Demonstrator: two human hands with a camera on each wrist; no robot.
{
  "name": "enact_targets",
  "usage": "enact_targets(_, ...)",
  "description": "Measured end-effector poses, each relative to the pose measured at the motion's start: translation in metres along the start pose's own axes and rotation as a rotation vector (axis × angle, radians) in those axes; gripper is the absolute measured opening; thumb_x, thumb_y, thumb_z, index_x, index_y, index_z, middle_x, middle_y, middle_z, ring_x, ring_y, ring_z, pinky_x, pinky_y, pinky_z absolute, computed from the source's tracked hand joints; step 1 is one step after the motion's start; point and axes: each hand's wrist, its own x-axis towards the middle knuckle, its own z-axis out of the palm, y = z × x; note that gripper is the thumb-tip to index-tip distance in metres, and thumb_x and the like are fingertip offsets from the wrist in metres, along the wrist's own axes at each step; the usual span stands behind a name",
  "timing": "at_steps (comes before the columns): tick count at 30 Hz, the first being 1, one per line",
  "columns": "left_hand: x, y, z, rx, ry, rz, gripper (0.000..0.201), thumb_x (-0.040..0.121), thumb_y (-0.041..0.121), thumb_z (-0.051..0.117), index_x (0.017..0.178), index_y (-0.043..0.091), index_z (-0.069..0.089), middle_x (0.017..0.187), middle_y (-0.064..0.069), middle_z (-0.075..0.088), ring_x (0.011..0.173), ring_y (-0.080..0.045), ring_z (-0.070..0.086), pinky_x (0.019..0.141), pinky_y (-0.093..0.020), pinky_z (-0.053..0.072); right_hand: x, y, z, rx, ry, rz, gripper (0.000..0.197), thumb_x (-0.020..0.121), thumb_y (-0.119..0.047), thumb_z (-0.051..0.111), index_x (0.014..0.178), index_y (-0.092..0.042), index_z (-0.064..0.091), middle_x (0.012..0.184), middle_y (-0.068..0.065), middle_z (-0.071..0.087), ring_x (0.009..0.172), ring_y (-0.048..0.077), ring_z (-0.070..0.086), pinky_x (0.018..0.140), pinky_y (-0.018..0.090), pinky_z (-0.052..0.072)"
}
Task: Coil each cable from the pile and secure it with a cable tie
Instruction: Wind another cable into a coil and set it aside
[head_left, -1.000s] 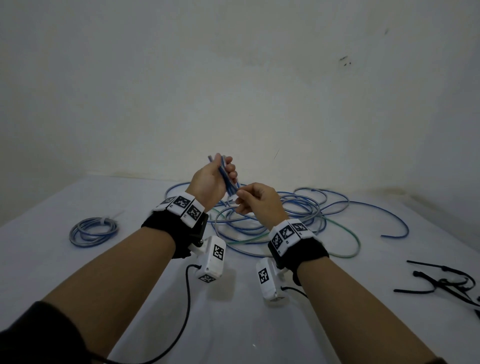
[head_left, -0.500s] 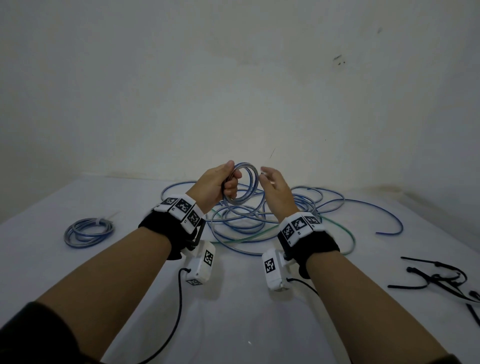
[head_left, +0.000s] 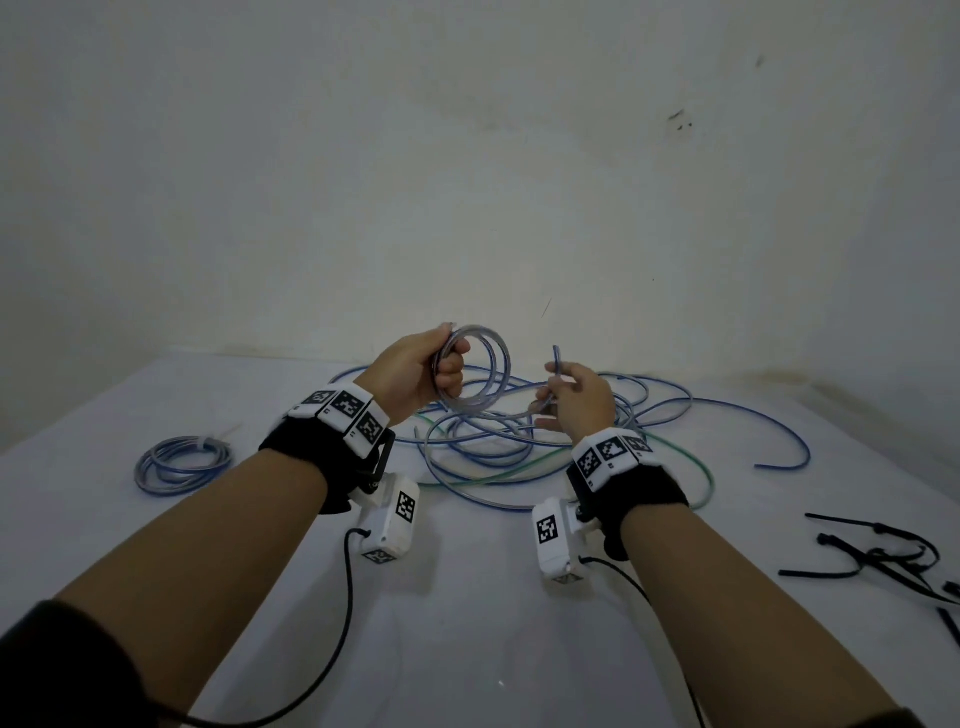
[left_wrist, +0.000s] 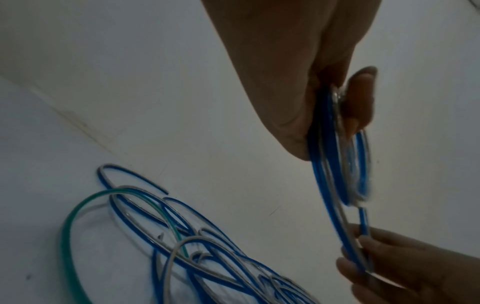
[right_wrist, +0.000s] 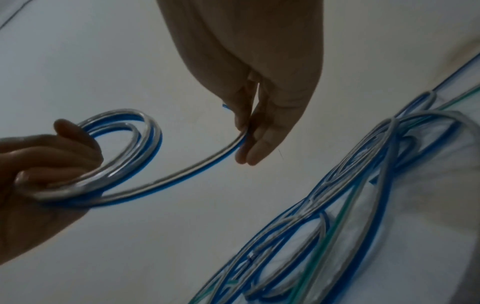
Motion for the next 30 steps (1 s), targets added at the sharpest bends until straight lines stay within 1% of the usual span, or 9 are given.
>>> enact_targets(3,-0.002,-0.003,0.001,0.112,-0.009,-0.081,0.044,0.101,0.035,0.029,0.074,0.009,0.05,0.042,0.008,0.035,0.036,-0.005,0.031,0.044,-0.016,0.033,0.001,-0.009,-0.002,-0.208,-0.04,-0.252,0.027,0.096,-0.009,0.048,0.115,-0.017,0.065,0.072,0.0,0.062,0.062,0.01,0.055,0.064,0.025,0.046)
enact_targets(6,0.0,-0.008,0.006,0.239,-0.012,-0.158,0.048,0.101,0.038,0.029,0.07,0.008,0.05,0.039,0.01,0.03,0.033,-0.003,0.025,0.039,-0.013,0.027,-0.006,-0.022,0.002,-0.209,-0.248,-0.358,0.033,0.098,-0.007,0.045,0.125,-0.019,0.059,0.072,-0.006,0.057,0.051,-0.001,0.048,0.053,0.011,0.037)
enact_targets(9,0.005,-0.012,0.01,0.318,0.005,-0.243,0.053,0.102,0.032,0.022,0.068,0.003,0.052,0.038,0.008,0.028,0.032,-0.004,0.021,0.036,-0.013,0.023,-0.007,-0.025,0.006,-0.225,-0.355,-0.327,0.035,0.098,-0.006,0.042,0.129,-0.014,0.056,0.074,-0.003,0.053,0.054,0.01,0.04,0.052,0.02,0.035)
enact_targets(12,0.009,-0.015,0.013,0.35,0.012,-0.281,0.047,0.095,0.021,0.021,0.072,0.0,0.056,0.041,0.006,0.029,0.035,-0.006,0.02,0.037,-0.014,0.022,-0.011,-0.026,0.007,-0.198,-0.348,-0.337,0.023,0.094,-0.004,0.049,0.11,-0.016,0.059,0.075,0.001,0.057,0.052,0.012,0.042,0.052,0.024,0.038)
enact_targets(14,0.011,-0.016,0.017,0.362,-0.005,-0.272,0.045,0.093,0.021,0.021,0.075,0.0,0.056,0.042,0.007,0.029,0.036,-0.006,0.02,0.038,-0.016,0.021,-0.011,-0.025,0.005,-0.196,-0.313,-0.361,0.016,0.091,-0.005,0.054,0.092,-0.02,0.058,0.075,0.004,0.06,0.049,0.005,0.047,0.053,0.023,0.039)
enact_targets(16,0.012,-0.016,0.022,0.354,-0.036,-0.273,0.051,0.095,0.031,0.019,0.076,0.001,0.055,0.042,0.007,0.028,0.037,-0.006,0.02,0.038,-0.017,0.02,-0.009,-0.023,0.001,-0.23,-0.312,-0.384,0.012,0.09,-0.006,0.058,0.087,-0.017,0.061,0.074,0.004,0.061,0.049,-0.003,0.049,0.054,0.018,0.038)
enact_targets(20,0.016,-0.018,0.027,0.35,-0.035,-0.28,0.078,0.095,0.06,0.008,0.076,0.003,0.057,0.043,0.007,0.028,0.037,-0.007,0.021,0.039,-0.016,0.021,-0.011,-0.022,-0.008,-0.224,-0.356,-0.375,0.01,0.089,-0.004,0.06,0.089,-0.014,0.064,0.069,0.001,0.058,0.051,-0.004,0.05,0.052,0.013,0.038)
enact_targets(25,0.021,-0.025,0.035,0.314,-0.04,-0.299,0.054,0.102,0.032,0.02,0.073,0.002,0.054,0.038,0.008,0.028,0.032,-0.004,0.022,0.036,-0.014,0.023,-0.015,-0.025,-0.023,-0.197,-0.374,-0.316,0.012,0.093,-0.005,0.053,0.093,-0.008,0.064,0.073,0.0,0.059,0.054,-0.003,0.052,0.053,0.013,0.041)
enact_targets(30,0.027,-0.035,0.055,0.379,-0.093,-0.305,0.043,0.1,0.021,0.025,0.074,0.003,0.054,0.04,0.008,0.03,0.034,-0.004,0.023,0.037,-0.015,0.024,-0.02,-0.026,-0.039,-0.213,-0.366,-0.381,0.011,0.091,-0.015,0.06,0.08,-0.018,0.064,0.07,-0.002,0.06,0.055,-0.002,0.051,0.053,0.012,0.04)
